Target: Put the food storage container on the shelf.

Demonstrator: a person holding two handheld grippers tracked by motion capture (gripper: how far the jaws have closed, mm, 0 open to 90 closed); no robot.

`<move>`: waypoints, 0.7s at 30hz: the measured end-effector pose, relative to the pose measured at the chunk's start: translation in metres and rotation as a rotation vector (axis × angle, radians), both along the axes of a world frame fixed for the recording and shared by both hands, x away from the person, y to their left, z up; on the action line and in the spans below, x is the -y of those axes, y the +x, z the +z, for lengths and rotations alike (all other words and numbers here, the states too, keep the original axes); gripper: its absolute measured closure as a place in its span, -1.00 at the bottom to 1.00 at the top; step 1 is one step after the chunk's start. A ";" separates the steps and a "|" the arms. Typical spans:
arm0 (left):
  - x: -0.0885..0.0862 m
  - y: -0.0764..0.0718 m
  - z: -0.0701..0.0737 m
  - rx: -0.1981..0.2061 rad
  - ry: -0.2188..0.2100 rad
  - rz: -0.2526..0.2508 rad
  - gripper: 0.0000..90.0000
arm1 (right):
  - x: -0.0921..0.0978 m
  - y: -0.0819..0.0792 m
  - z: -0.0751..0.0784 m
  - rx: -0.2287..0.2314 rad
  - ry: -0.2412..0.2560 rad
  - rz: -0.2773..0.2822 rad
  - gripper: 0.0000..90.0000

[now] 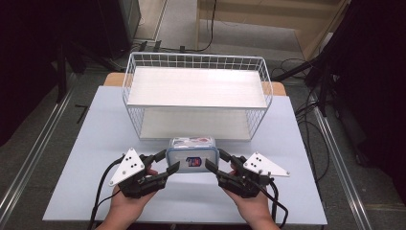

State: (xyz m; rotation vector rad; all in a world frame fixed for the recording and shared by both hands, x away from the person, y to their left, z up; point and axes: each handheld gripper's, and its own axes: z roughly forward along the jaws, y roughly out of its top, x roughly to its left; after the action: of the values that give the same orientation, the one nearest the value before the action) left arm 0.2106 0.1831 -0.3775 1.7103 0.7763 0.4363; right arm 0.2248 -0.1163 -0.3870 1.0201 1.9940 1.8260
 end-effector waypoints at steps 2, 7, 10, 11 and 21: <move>0.000 0.001 0.005 0.016 0.001 0.000 0.10 | 0.000 0.001 0.005 0.018 -0.001 -0.003 0.10; 0.000 0.005 0.016 0.053 0.004 -0.004 0.10 | -0.001 0.003 0.017 0.062 0.002 -0.012 0.10; 0.000 0.008 0.025 0.073 0.002 -0.007 0.10 | -0.001 0.005 0.025 0.079 0.005 -0.016 0.10; 0.000 0.009 0.027 0.078 0.002 -0.008 0.10 | -0.001 0.006 0.027 0.089 0.003 -0.016 0.10; 0.001 0.020 0.053 0.143 0.000 -0.018 0.10 | 0.000 0.013 0.052 0.148 0.015 -0.033 0.10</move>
State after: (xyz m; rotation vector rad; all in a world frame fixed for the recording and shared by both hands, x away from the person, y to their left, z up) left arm 0.2303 0.1820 -0.3248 1.6654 0.6570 0.5401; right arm 0.2375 -0.1165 -0.3347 0.8894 1.8692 1.8446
